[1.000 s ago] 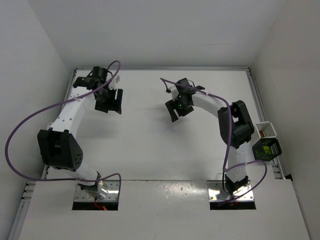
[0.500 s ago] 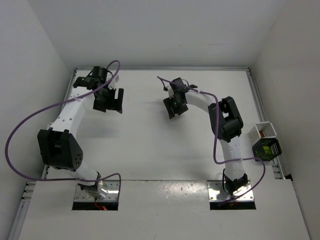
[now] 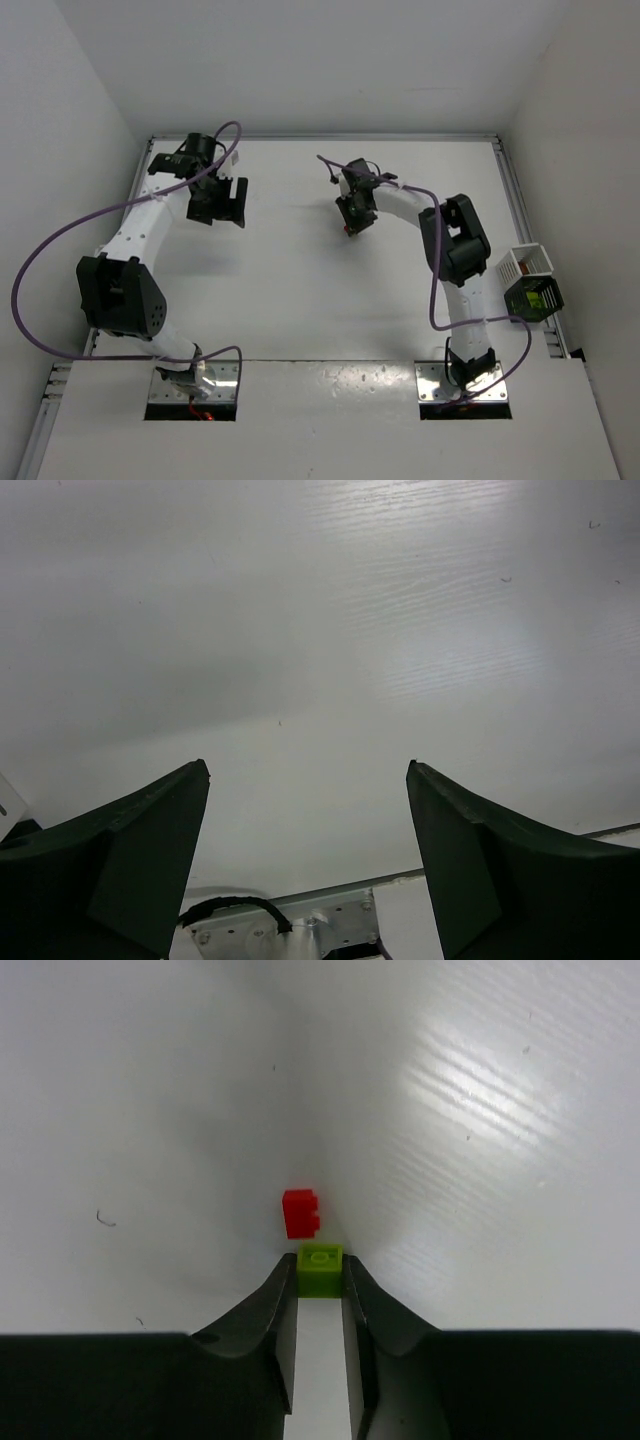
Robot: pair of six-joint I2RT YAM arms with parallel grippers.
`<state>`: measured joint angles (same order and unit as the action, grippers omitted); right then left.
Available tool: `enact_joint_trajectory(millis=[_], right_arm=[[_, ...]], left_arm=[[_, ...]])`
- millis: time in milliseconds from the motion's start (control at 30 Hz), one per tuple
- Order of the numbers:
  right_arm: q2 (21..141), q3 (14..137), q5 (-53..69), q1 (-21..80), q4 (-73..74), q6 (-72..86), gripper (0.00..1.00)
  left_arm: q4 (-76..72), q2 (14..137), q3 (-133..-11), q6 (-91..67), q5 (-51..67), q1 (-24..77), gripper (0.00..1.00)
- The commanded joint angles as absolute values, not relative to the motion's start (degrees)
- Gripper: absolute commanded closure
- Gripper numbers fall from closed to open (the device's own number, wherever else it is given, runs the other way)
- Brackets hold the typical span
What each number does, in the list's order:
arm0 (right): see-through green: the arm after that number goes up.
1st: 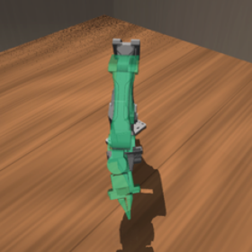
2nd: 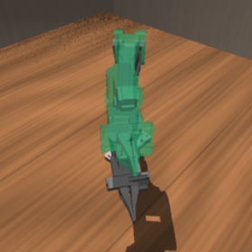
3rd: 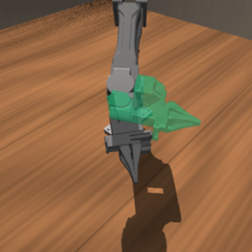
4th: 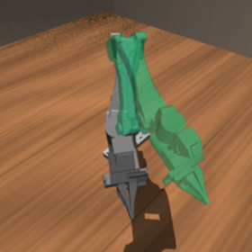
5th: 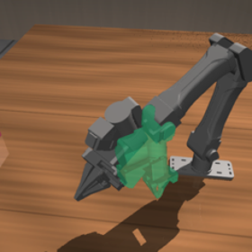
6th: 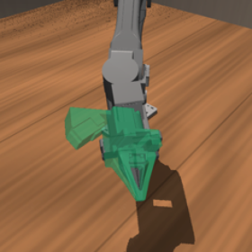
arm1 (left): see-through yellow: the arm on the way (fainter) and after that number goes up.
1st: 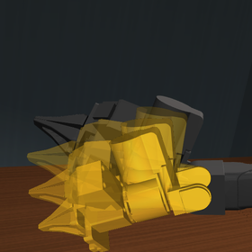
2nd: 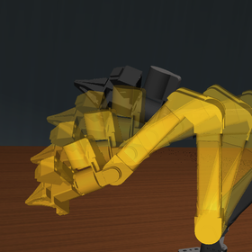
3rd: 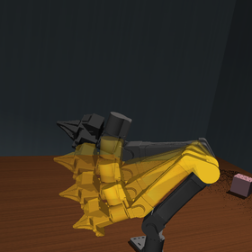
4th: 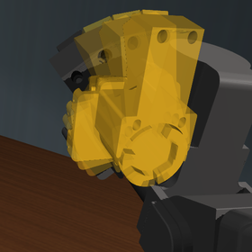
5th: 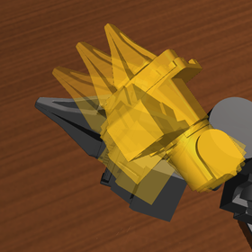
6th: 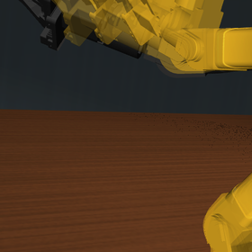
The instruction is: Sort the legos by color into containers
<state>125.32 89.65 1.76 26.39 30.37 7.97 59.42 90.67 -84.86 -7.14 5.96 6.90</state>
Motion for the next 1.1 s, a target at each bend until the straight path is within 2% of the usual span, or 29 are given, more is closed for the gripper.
enact_joint_trajectory(millis=[0, 67, 167, 200, 300, 500, 700, 833, 1067], right_arm=[[123.41, 86.14, 1.67, 26.81, 31.46, 8.96, 0.81], [122.0, 85.61, 2.37, 26.81, 31.46, 7.92, 0.91], [117.79, 84.29, 3.77, 26.19, 31.46, 7.38, 1.0], [116.29, 83.42, 3.78, 25.58, 31.99, 6.77, 1.0], [108.04, 79.29, 1.41, 25.05, 31.99, 3.36, 1.0], [90.22, 71.99, -3.68, 22.51, 37.96, -2.36, 1.0], [78.33, 66.89, -15.44, 16.8, 47.28, -3.43, 1.0], [71.73, 60.59, -18.36, 7.5, 51.59, -5.09, 1.0], [59.77, 54.67, -20.39, -5.0, 55.36, -9.84, 1.0]], left_arm=[[58.36, 90.44, -85.96, -7.04, 6.06, 7.12, 0.14], [58.36, 90.44, -85.35, -6.5, 6.59, 7.12, 0.14], [57.74, 88.34, -84.03, -4.58, 7.29, 7.12, 0.14], [57.74, 87.72, -84.02, -4.05, 7.29, 7.12, 0.08], [57.74, 85.17, -83.32, -2.2, 8.95, 8.17, 0.01], [55.64, 83.85, -79.63, 0.87, 13.71, 14.58, 0.01], [45.82, 83.14, -76.82, 0.88, 3.81, 27.75, 0.01], [42.54, 86.64, -78.91, -0.79, 0.26, 35.49, 0.01], [42.01, 94.12, -85.94, -0.09, 1.05, 37.26, 0.01]])
